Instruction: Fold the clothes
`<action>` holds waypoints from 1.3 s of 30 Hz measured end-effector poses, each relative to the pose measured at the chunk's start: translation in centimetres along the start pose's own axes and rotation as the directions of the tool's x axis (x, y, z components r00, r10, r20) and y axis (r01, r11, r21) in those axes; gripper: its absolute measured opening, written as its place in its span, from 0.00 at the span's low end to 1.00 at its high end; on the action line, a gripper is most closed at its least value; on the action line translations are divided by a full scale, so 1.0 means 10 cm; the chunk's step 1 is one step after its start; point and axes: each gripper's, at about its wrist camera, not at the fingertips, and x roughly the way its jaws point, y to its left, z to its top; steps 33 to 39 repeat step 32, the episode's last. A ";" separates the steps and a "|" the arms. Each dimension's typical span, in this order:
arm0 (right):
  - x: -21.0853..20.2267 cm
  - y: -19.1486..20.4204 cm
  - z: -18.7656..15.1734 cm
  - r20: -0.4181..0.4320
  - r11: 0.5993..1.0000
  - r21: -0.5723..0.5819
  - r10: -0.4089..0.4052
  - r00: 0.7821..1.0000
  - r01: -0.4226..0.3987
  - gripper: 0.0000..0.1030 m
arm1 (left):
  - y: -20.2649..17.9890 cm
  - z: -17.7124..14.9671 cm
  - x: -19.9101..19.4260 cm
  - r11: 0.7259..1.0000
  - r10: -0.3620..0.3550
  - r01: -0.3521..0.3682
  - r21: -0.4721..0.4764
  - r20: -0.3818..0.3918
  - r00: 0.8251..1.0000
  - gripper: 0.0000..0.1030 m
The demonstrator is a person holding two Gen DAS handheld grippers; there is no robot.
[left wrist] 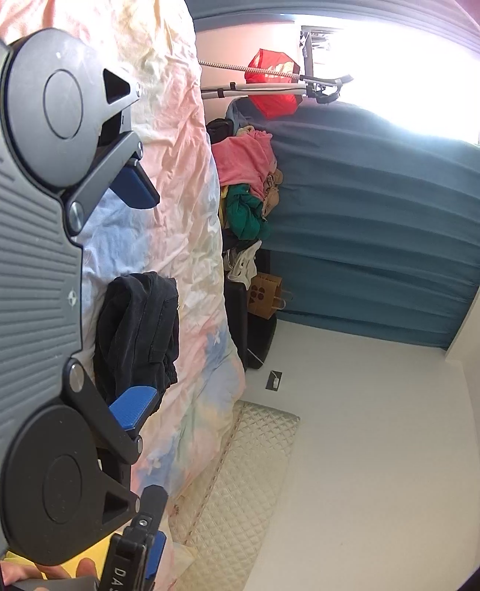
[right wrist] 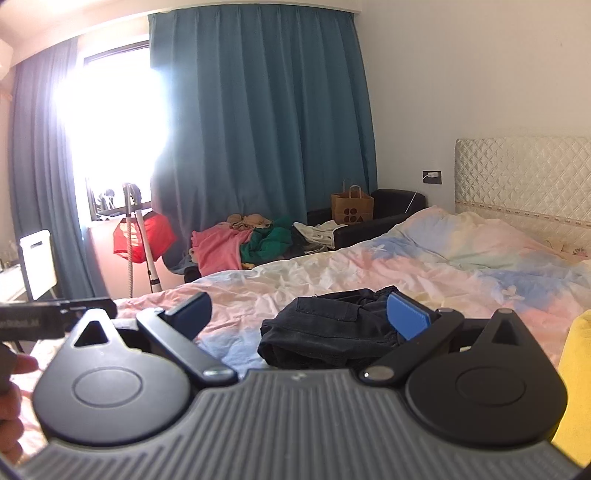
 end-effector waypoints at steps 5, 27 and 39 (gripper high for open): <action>0.00 0.04 -0.24 -0.008 1.000 -0.021 -0.020 1.000 0.020 1.00 | -0.02 -0.19 -0.23 0.999 0.037 -0.038 0.033 0.024 0.999 1.00; 0.24 -0.09 -0.89 -0.067 0.999 0.007 -0.052 0.996 0.053 1.00 | -0.14 -0.77 0.32 0.995 0.063 -0.059 0.086 -0.048 0.997 1.00; 0.28 -0.12 -0.93 -0.071 0.998 0.013 -0.063 0.995 0.064 1.00 | -0.11 -0.79 0.41 0.995 0.082 -0.079 0.058 -0.057 0.995 1.00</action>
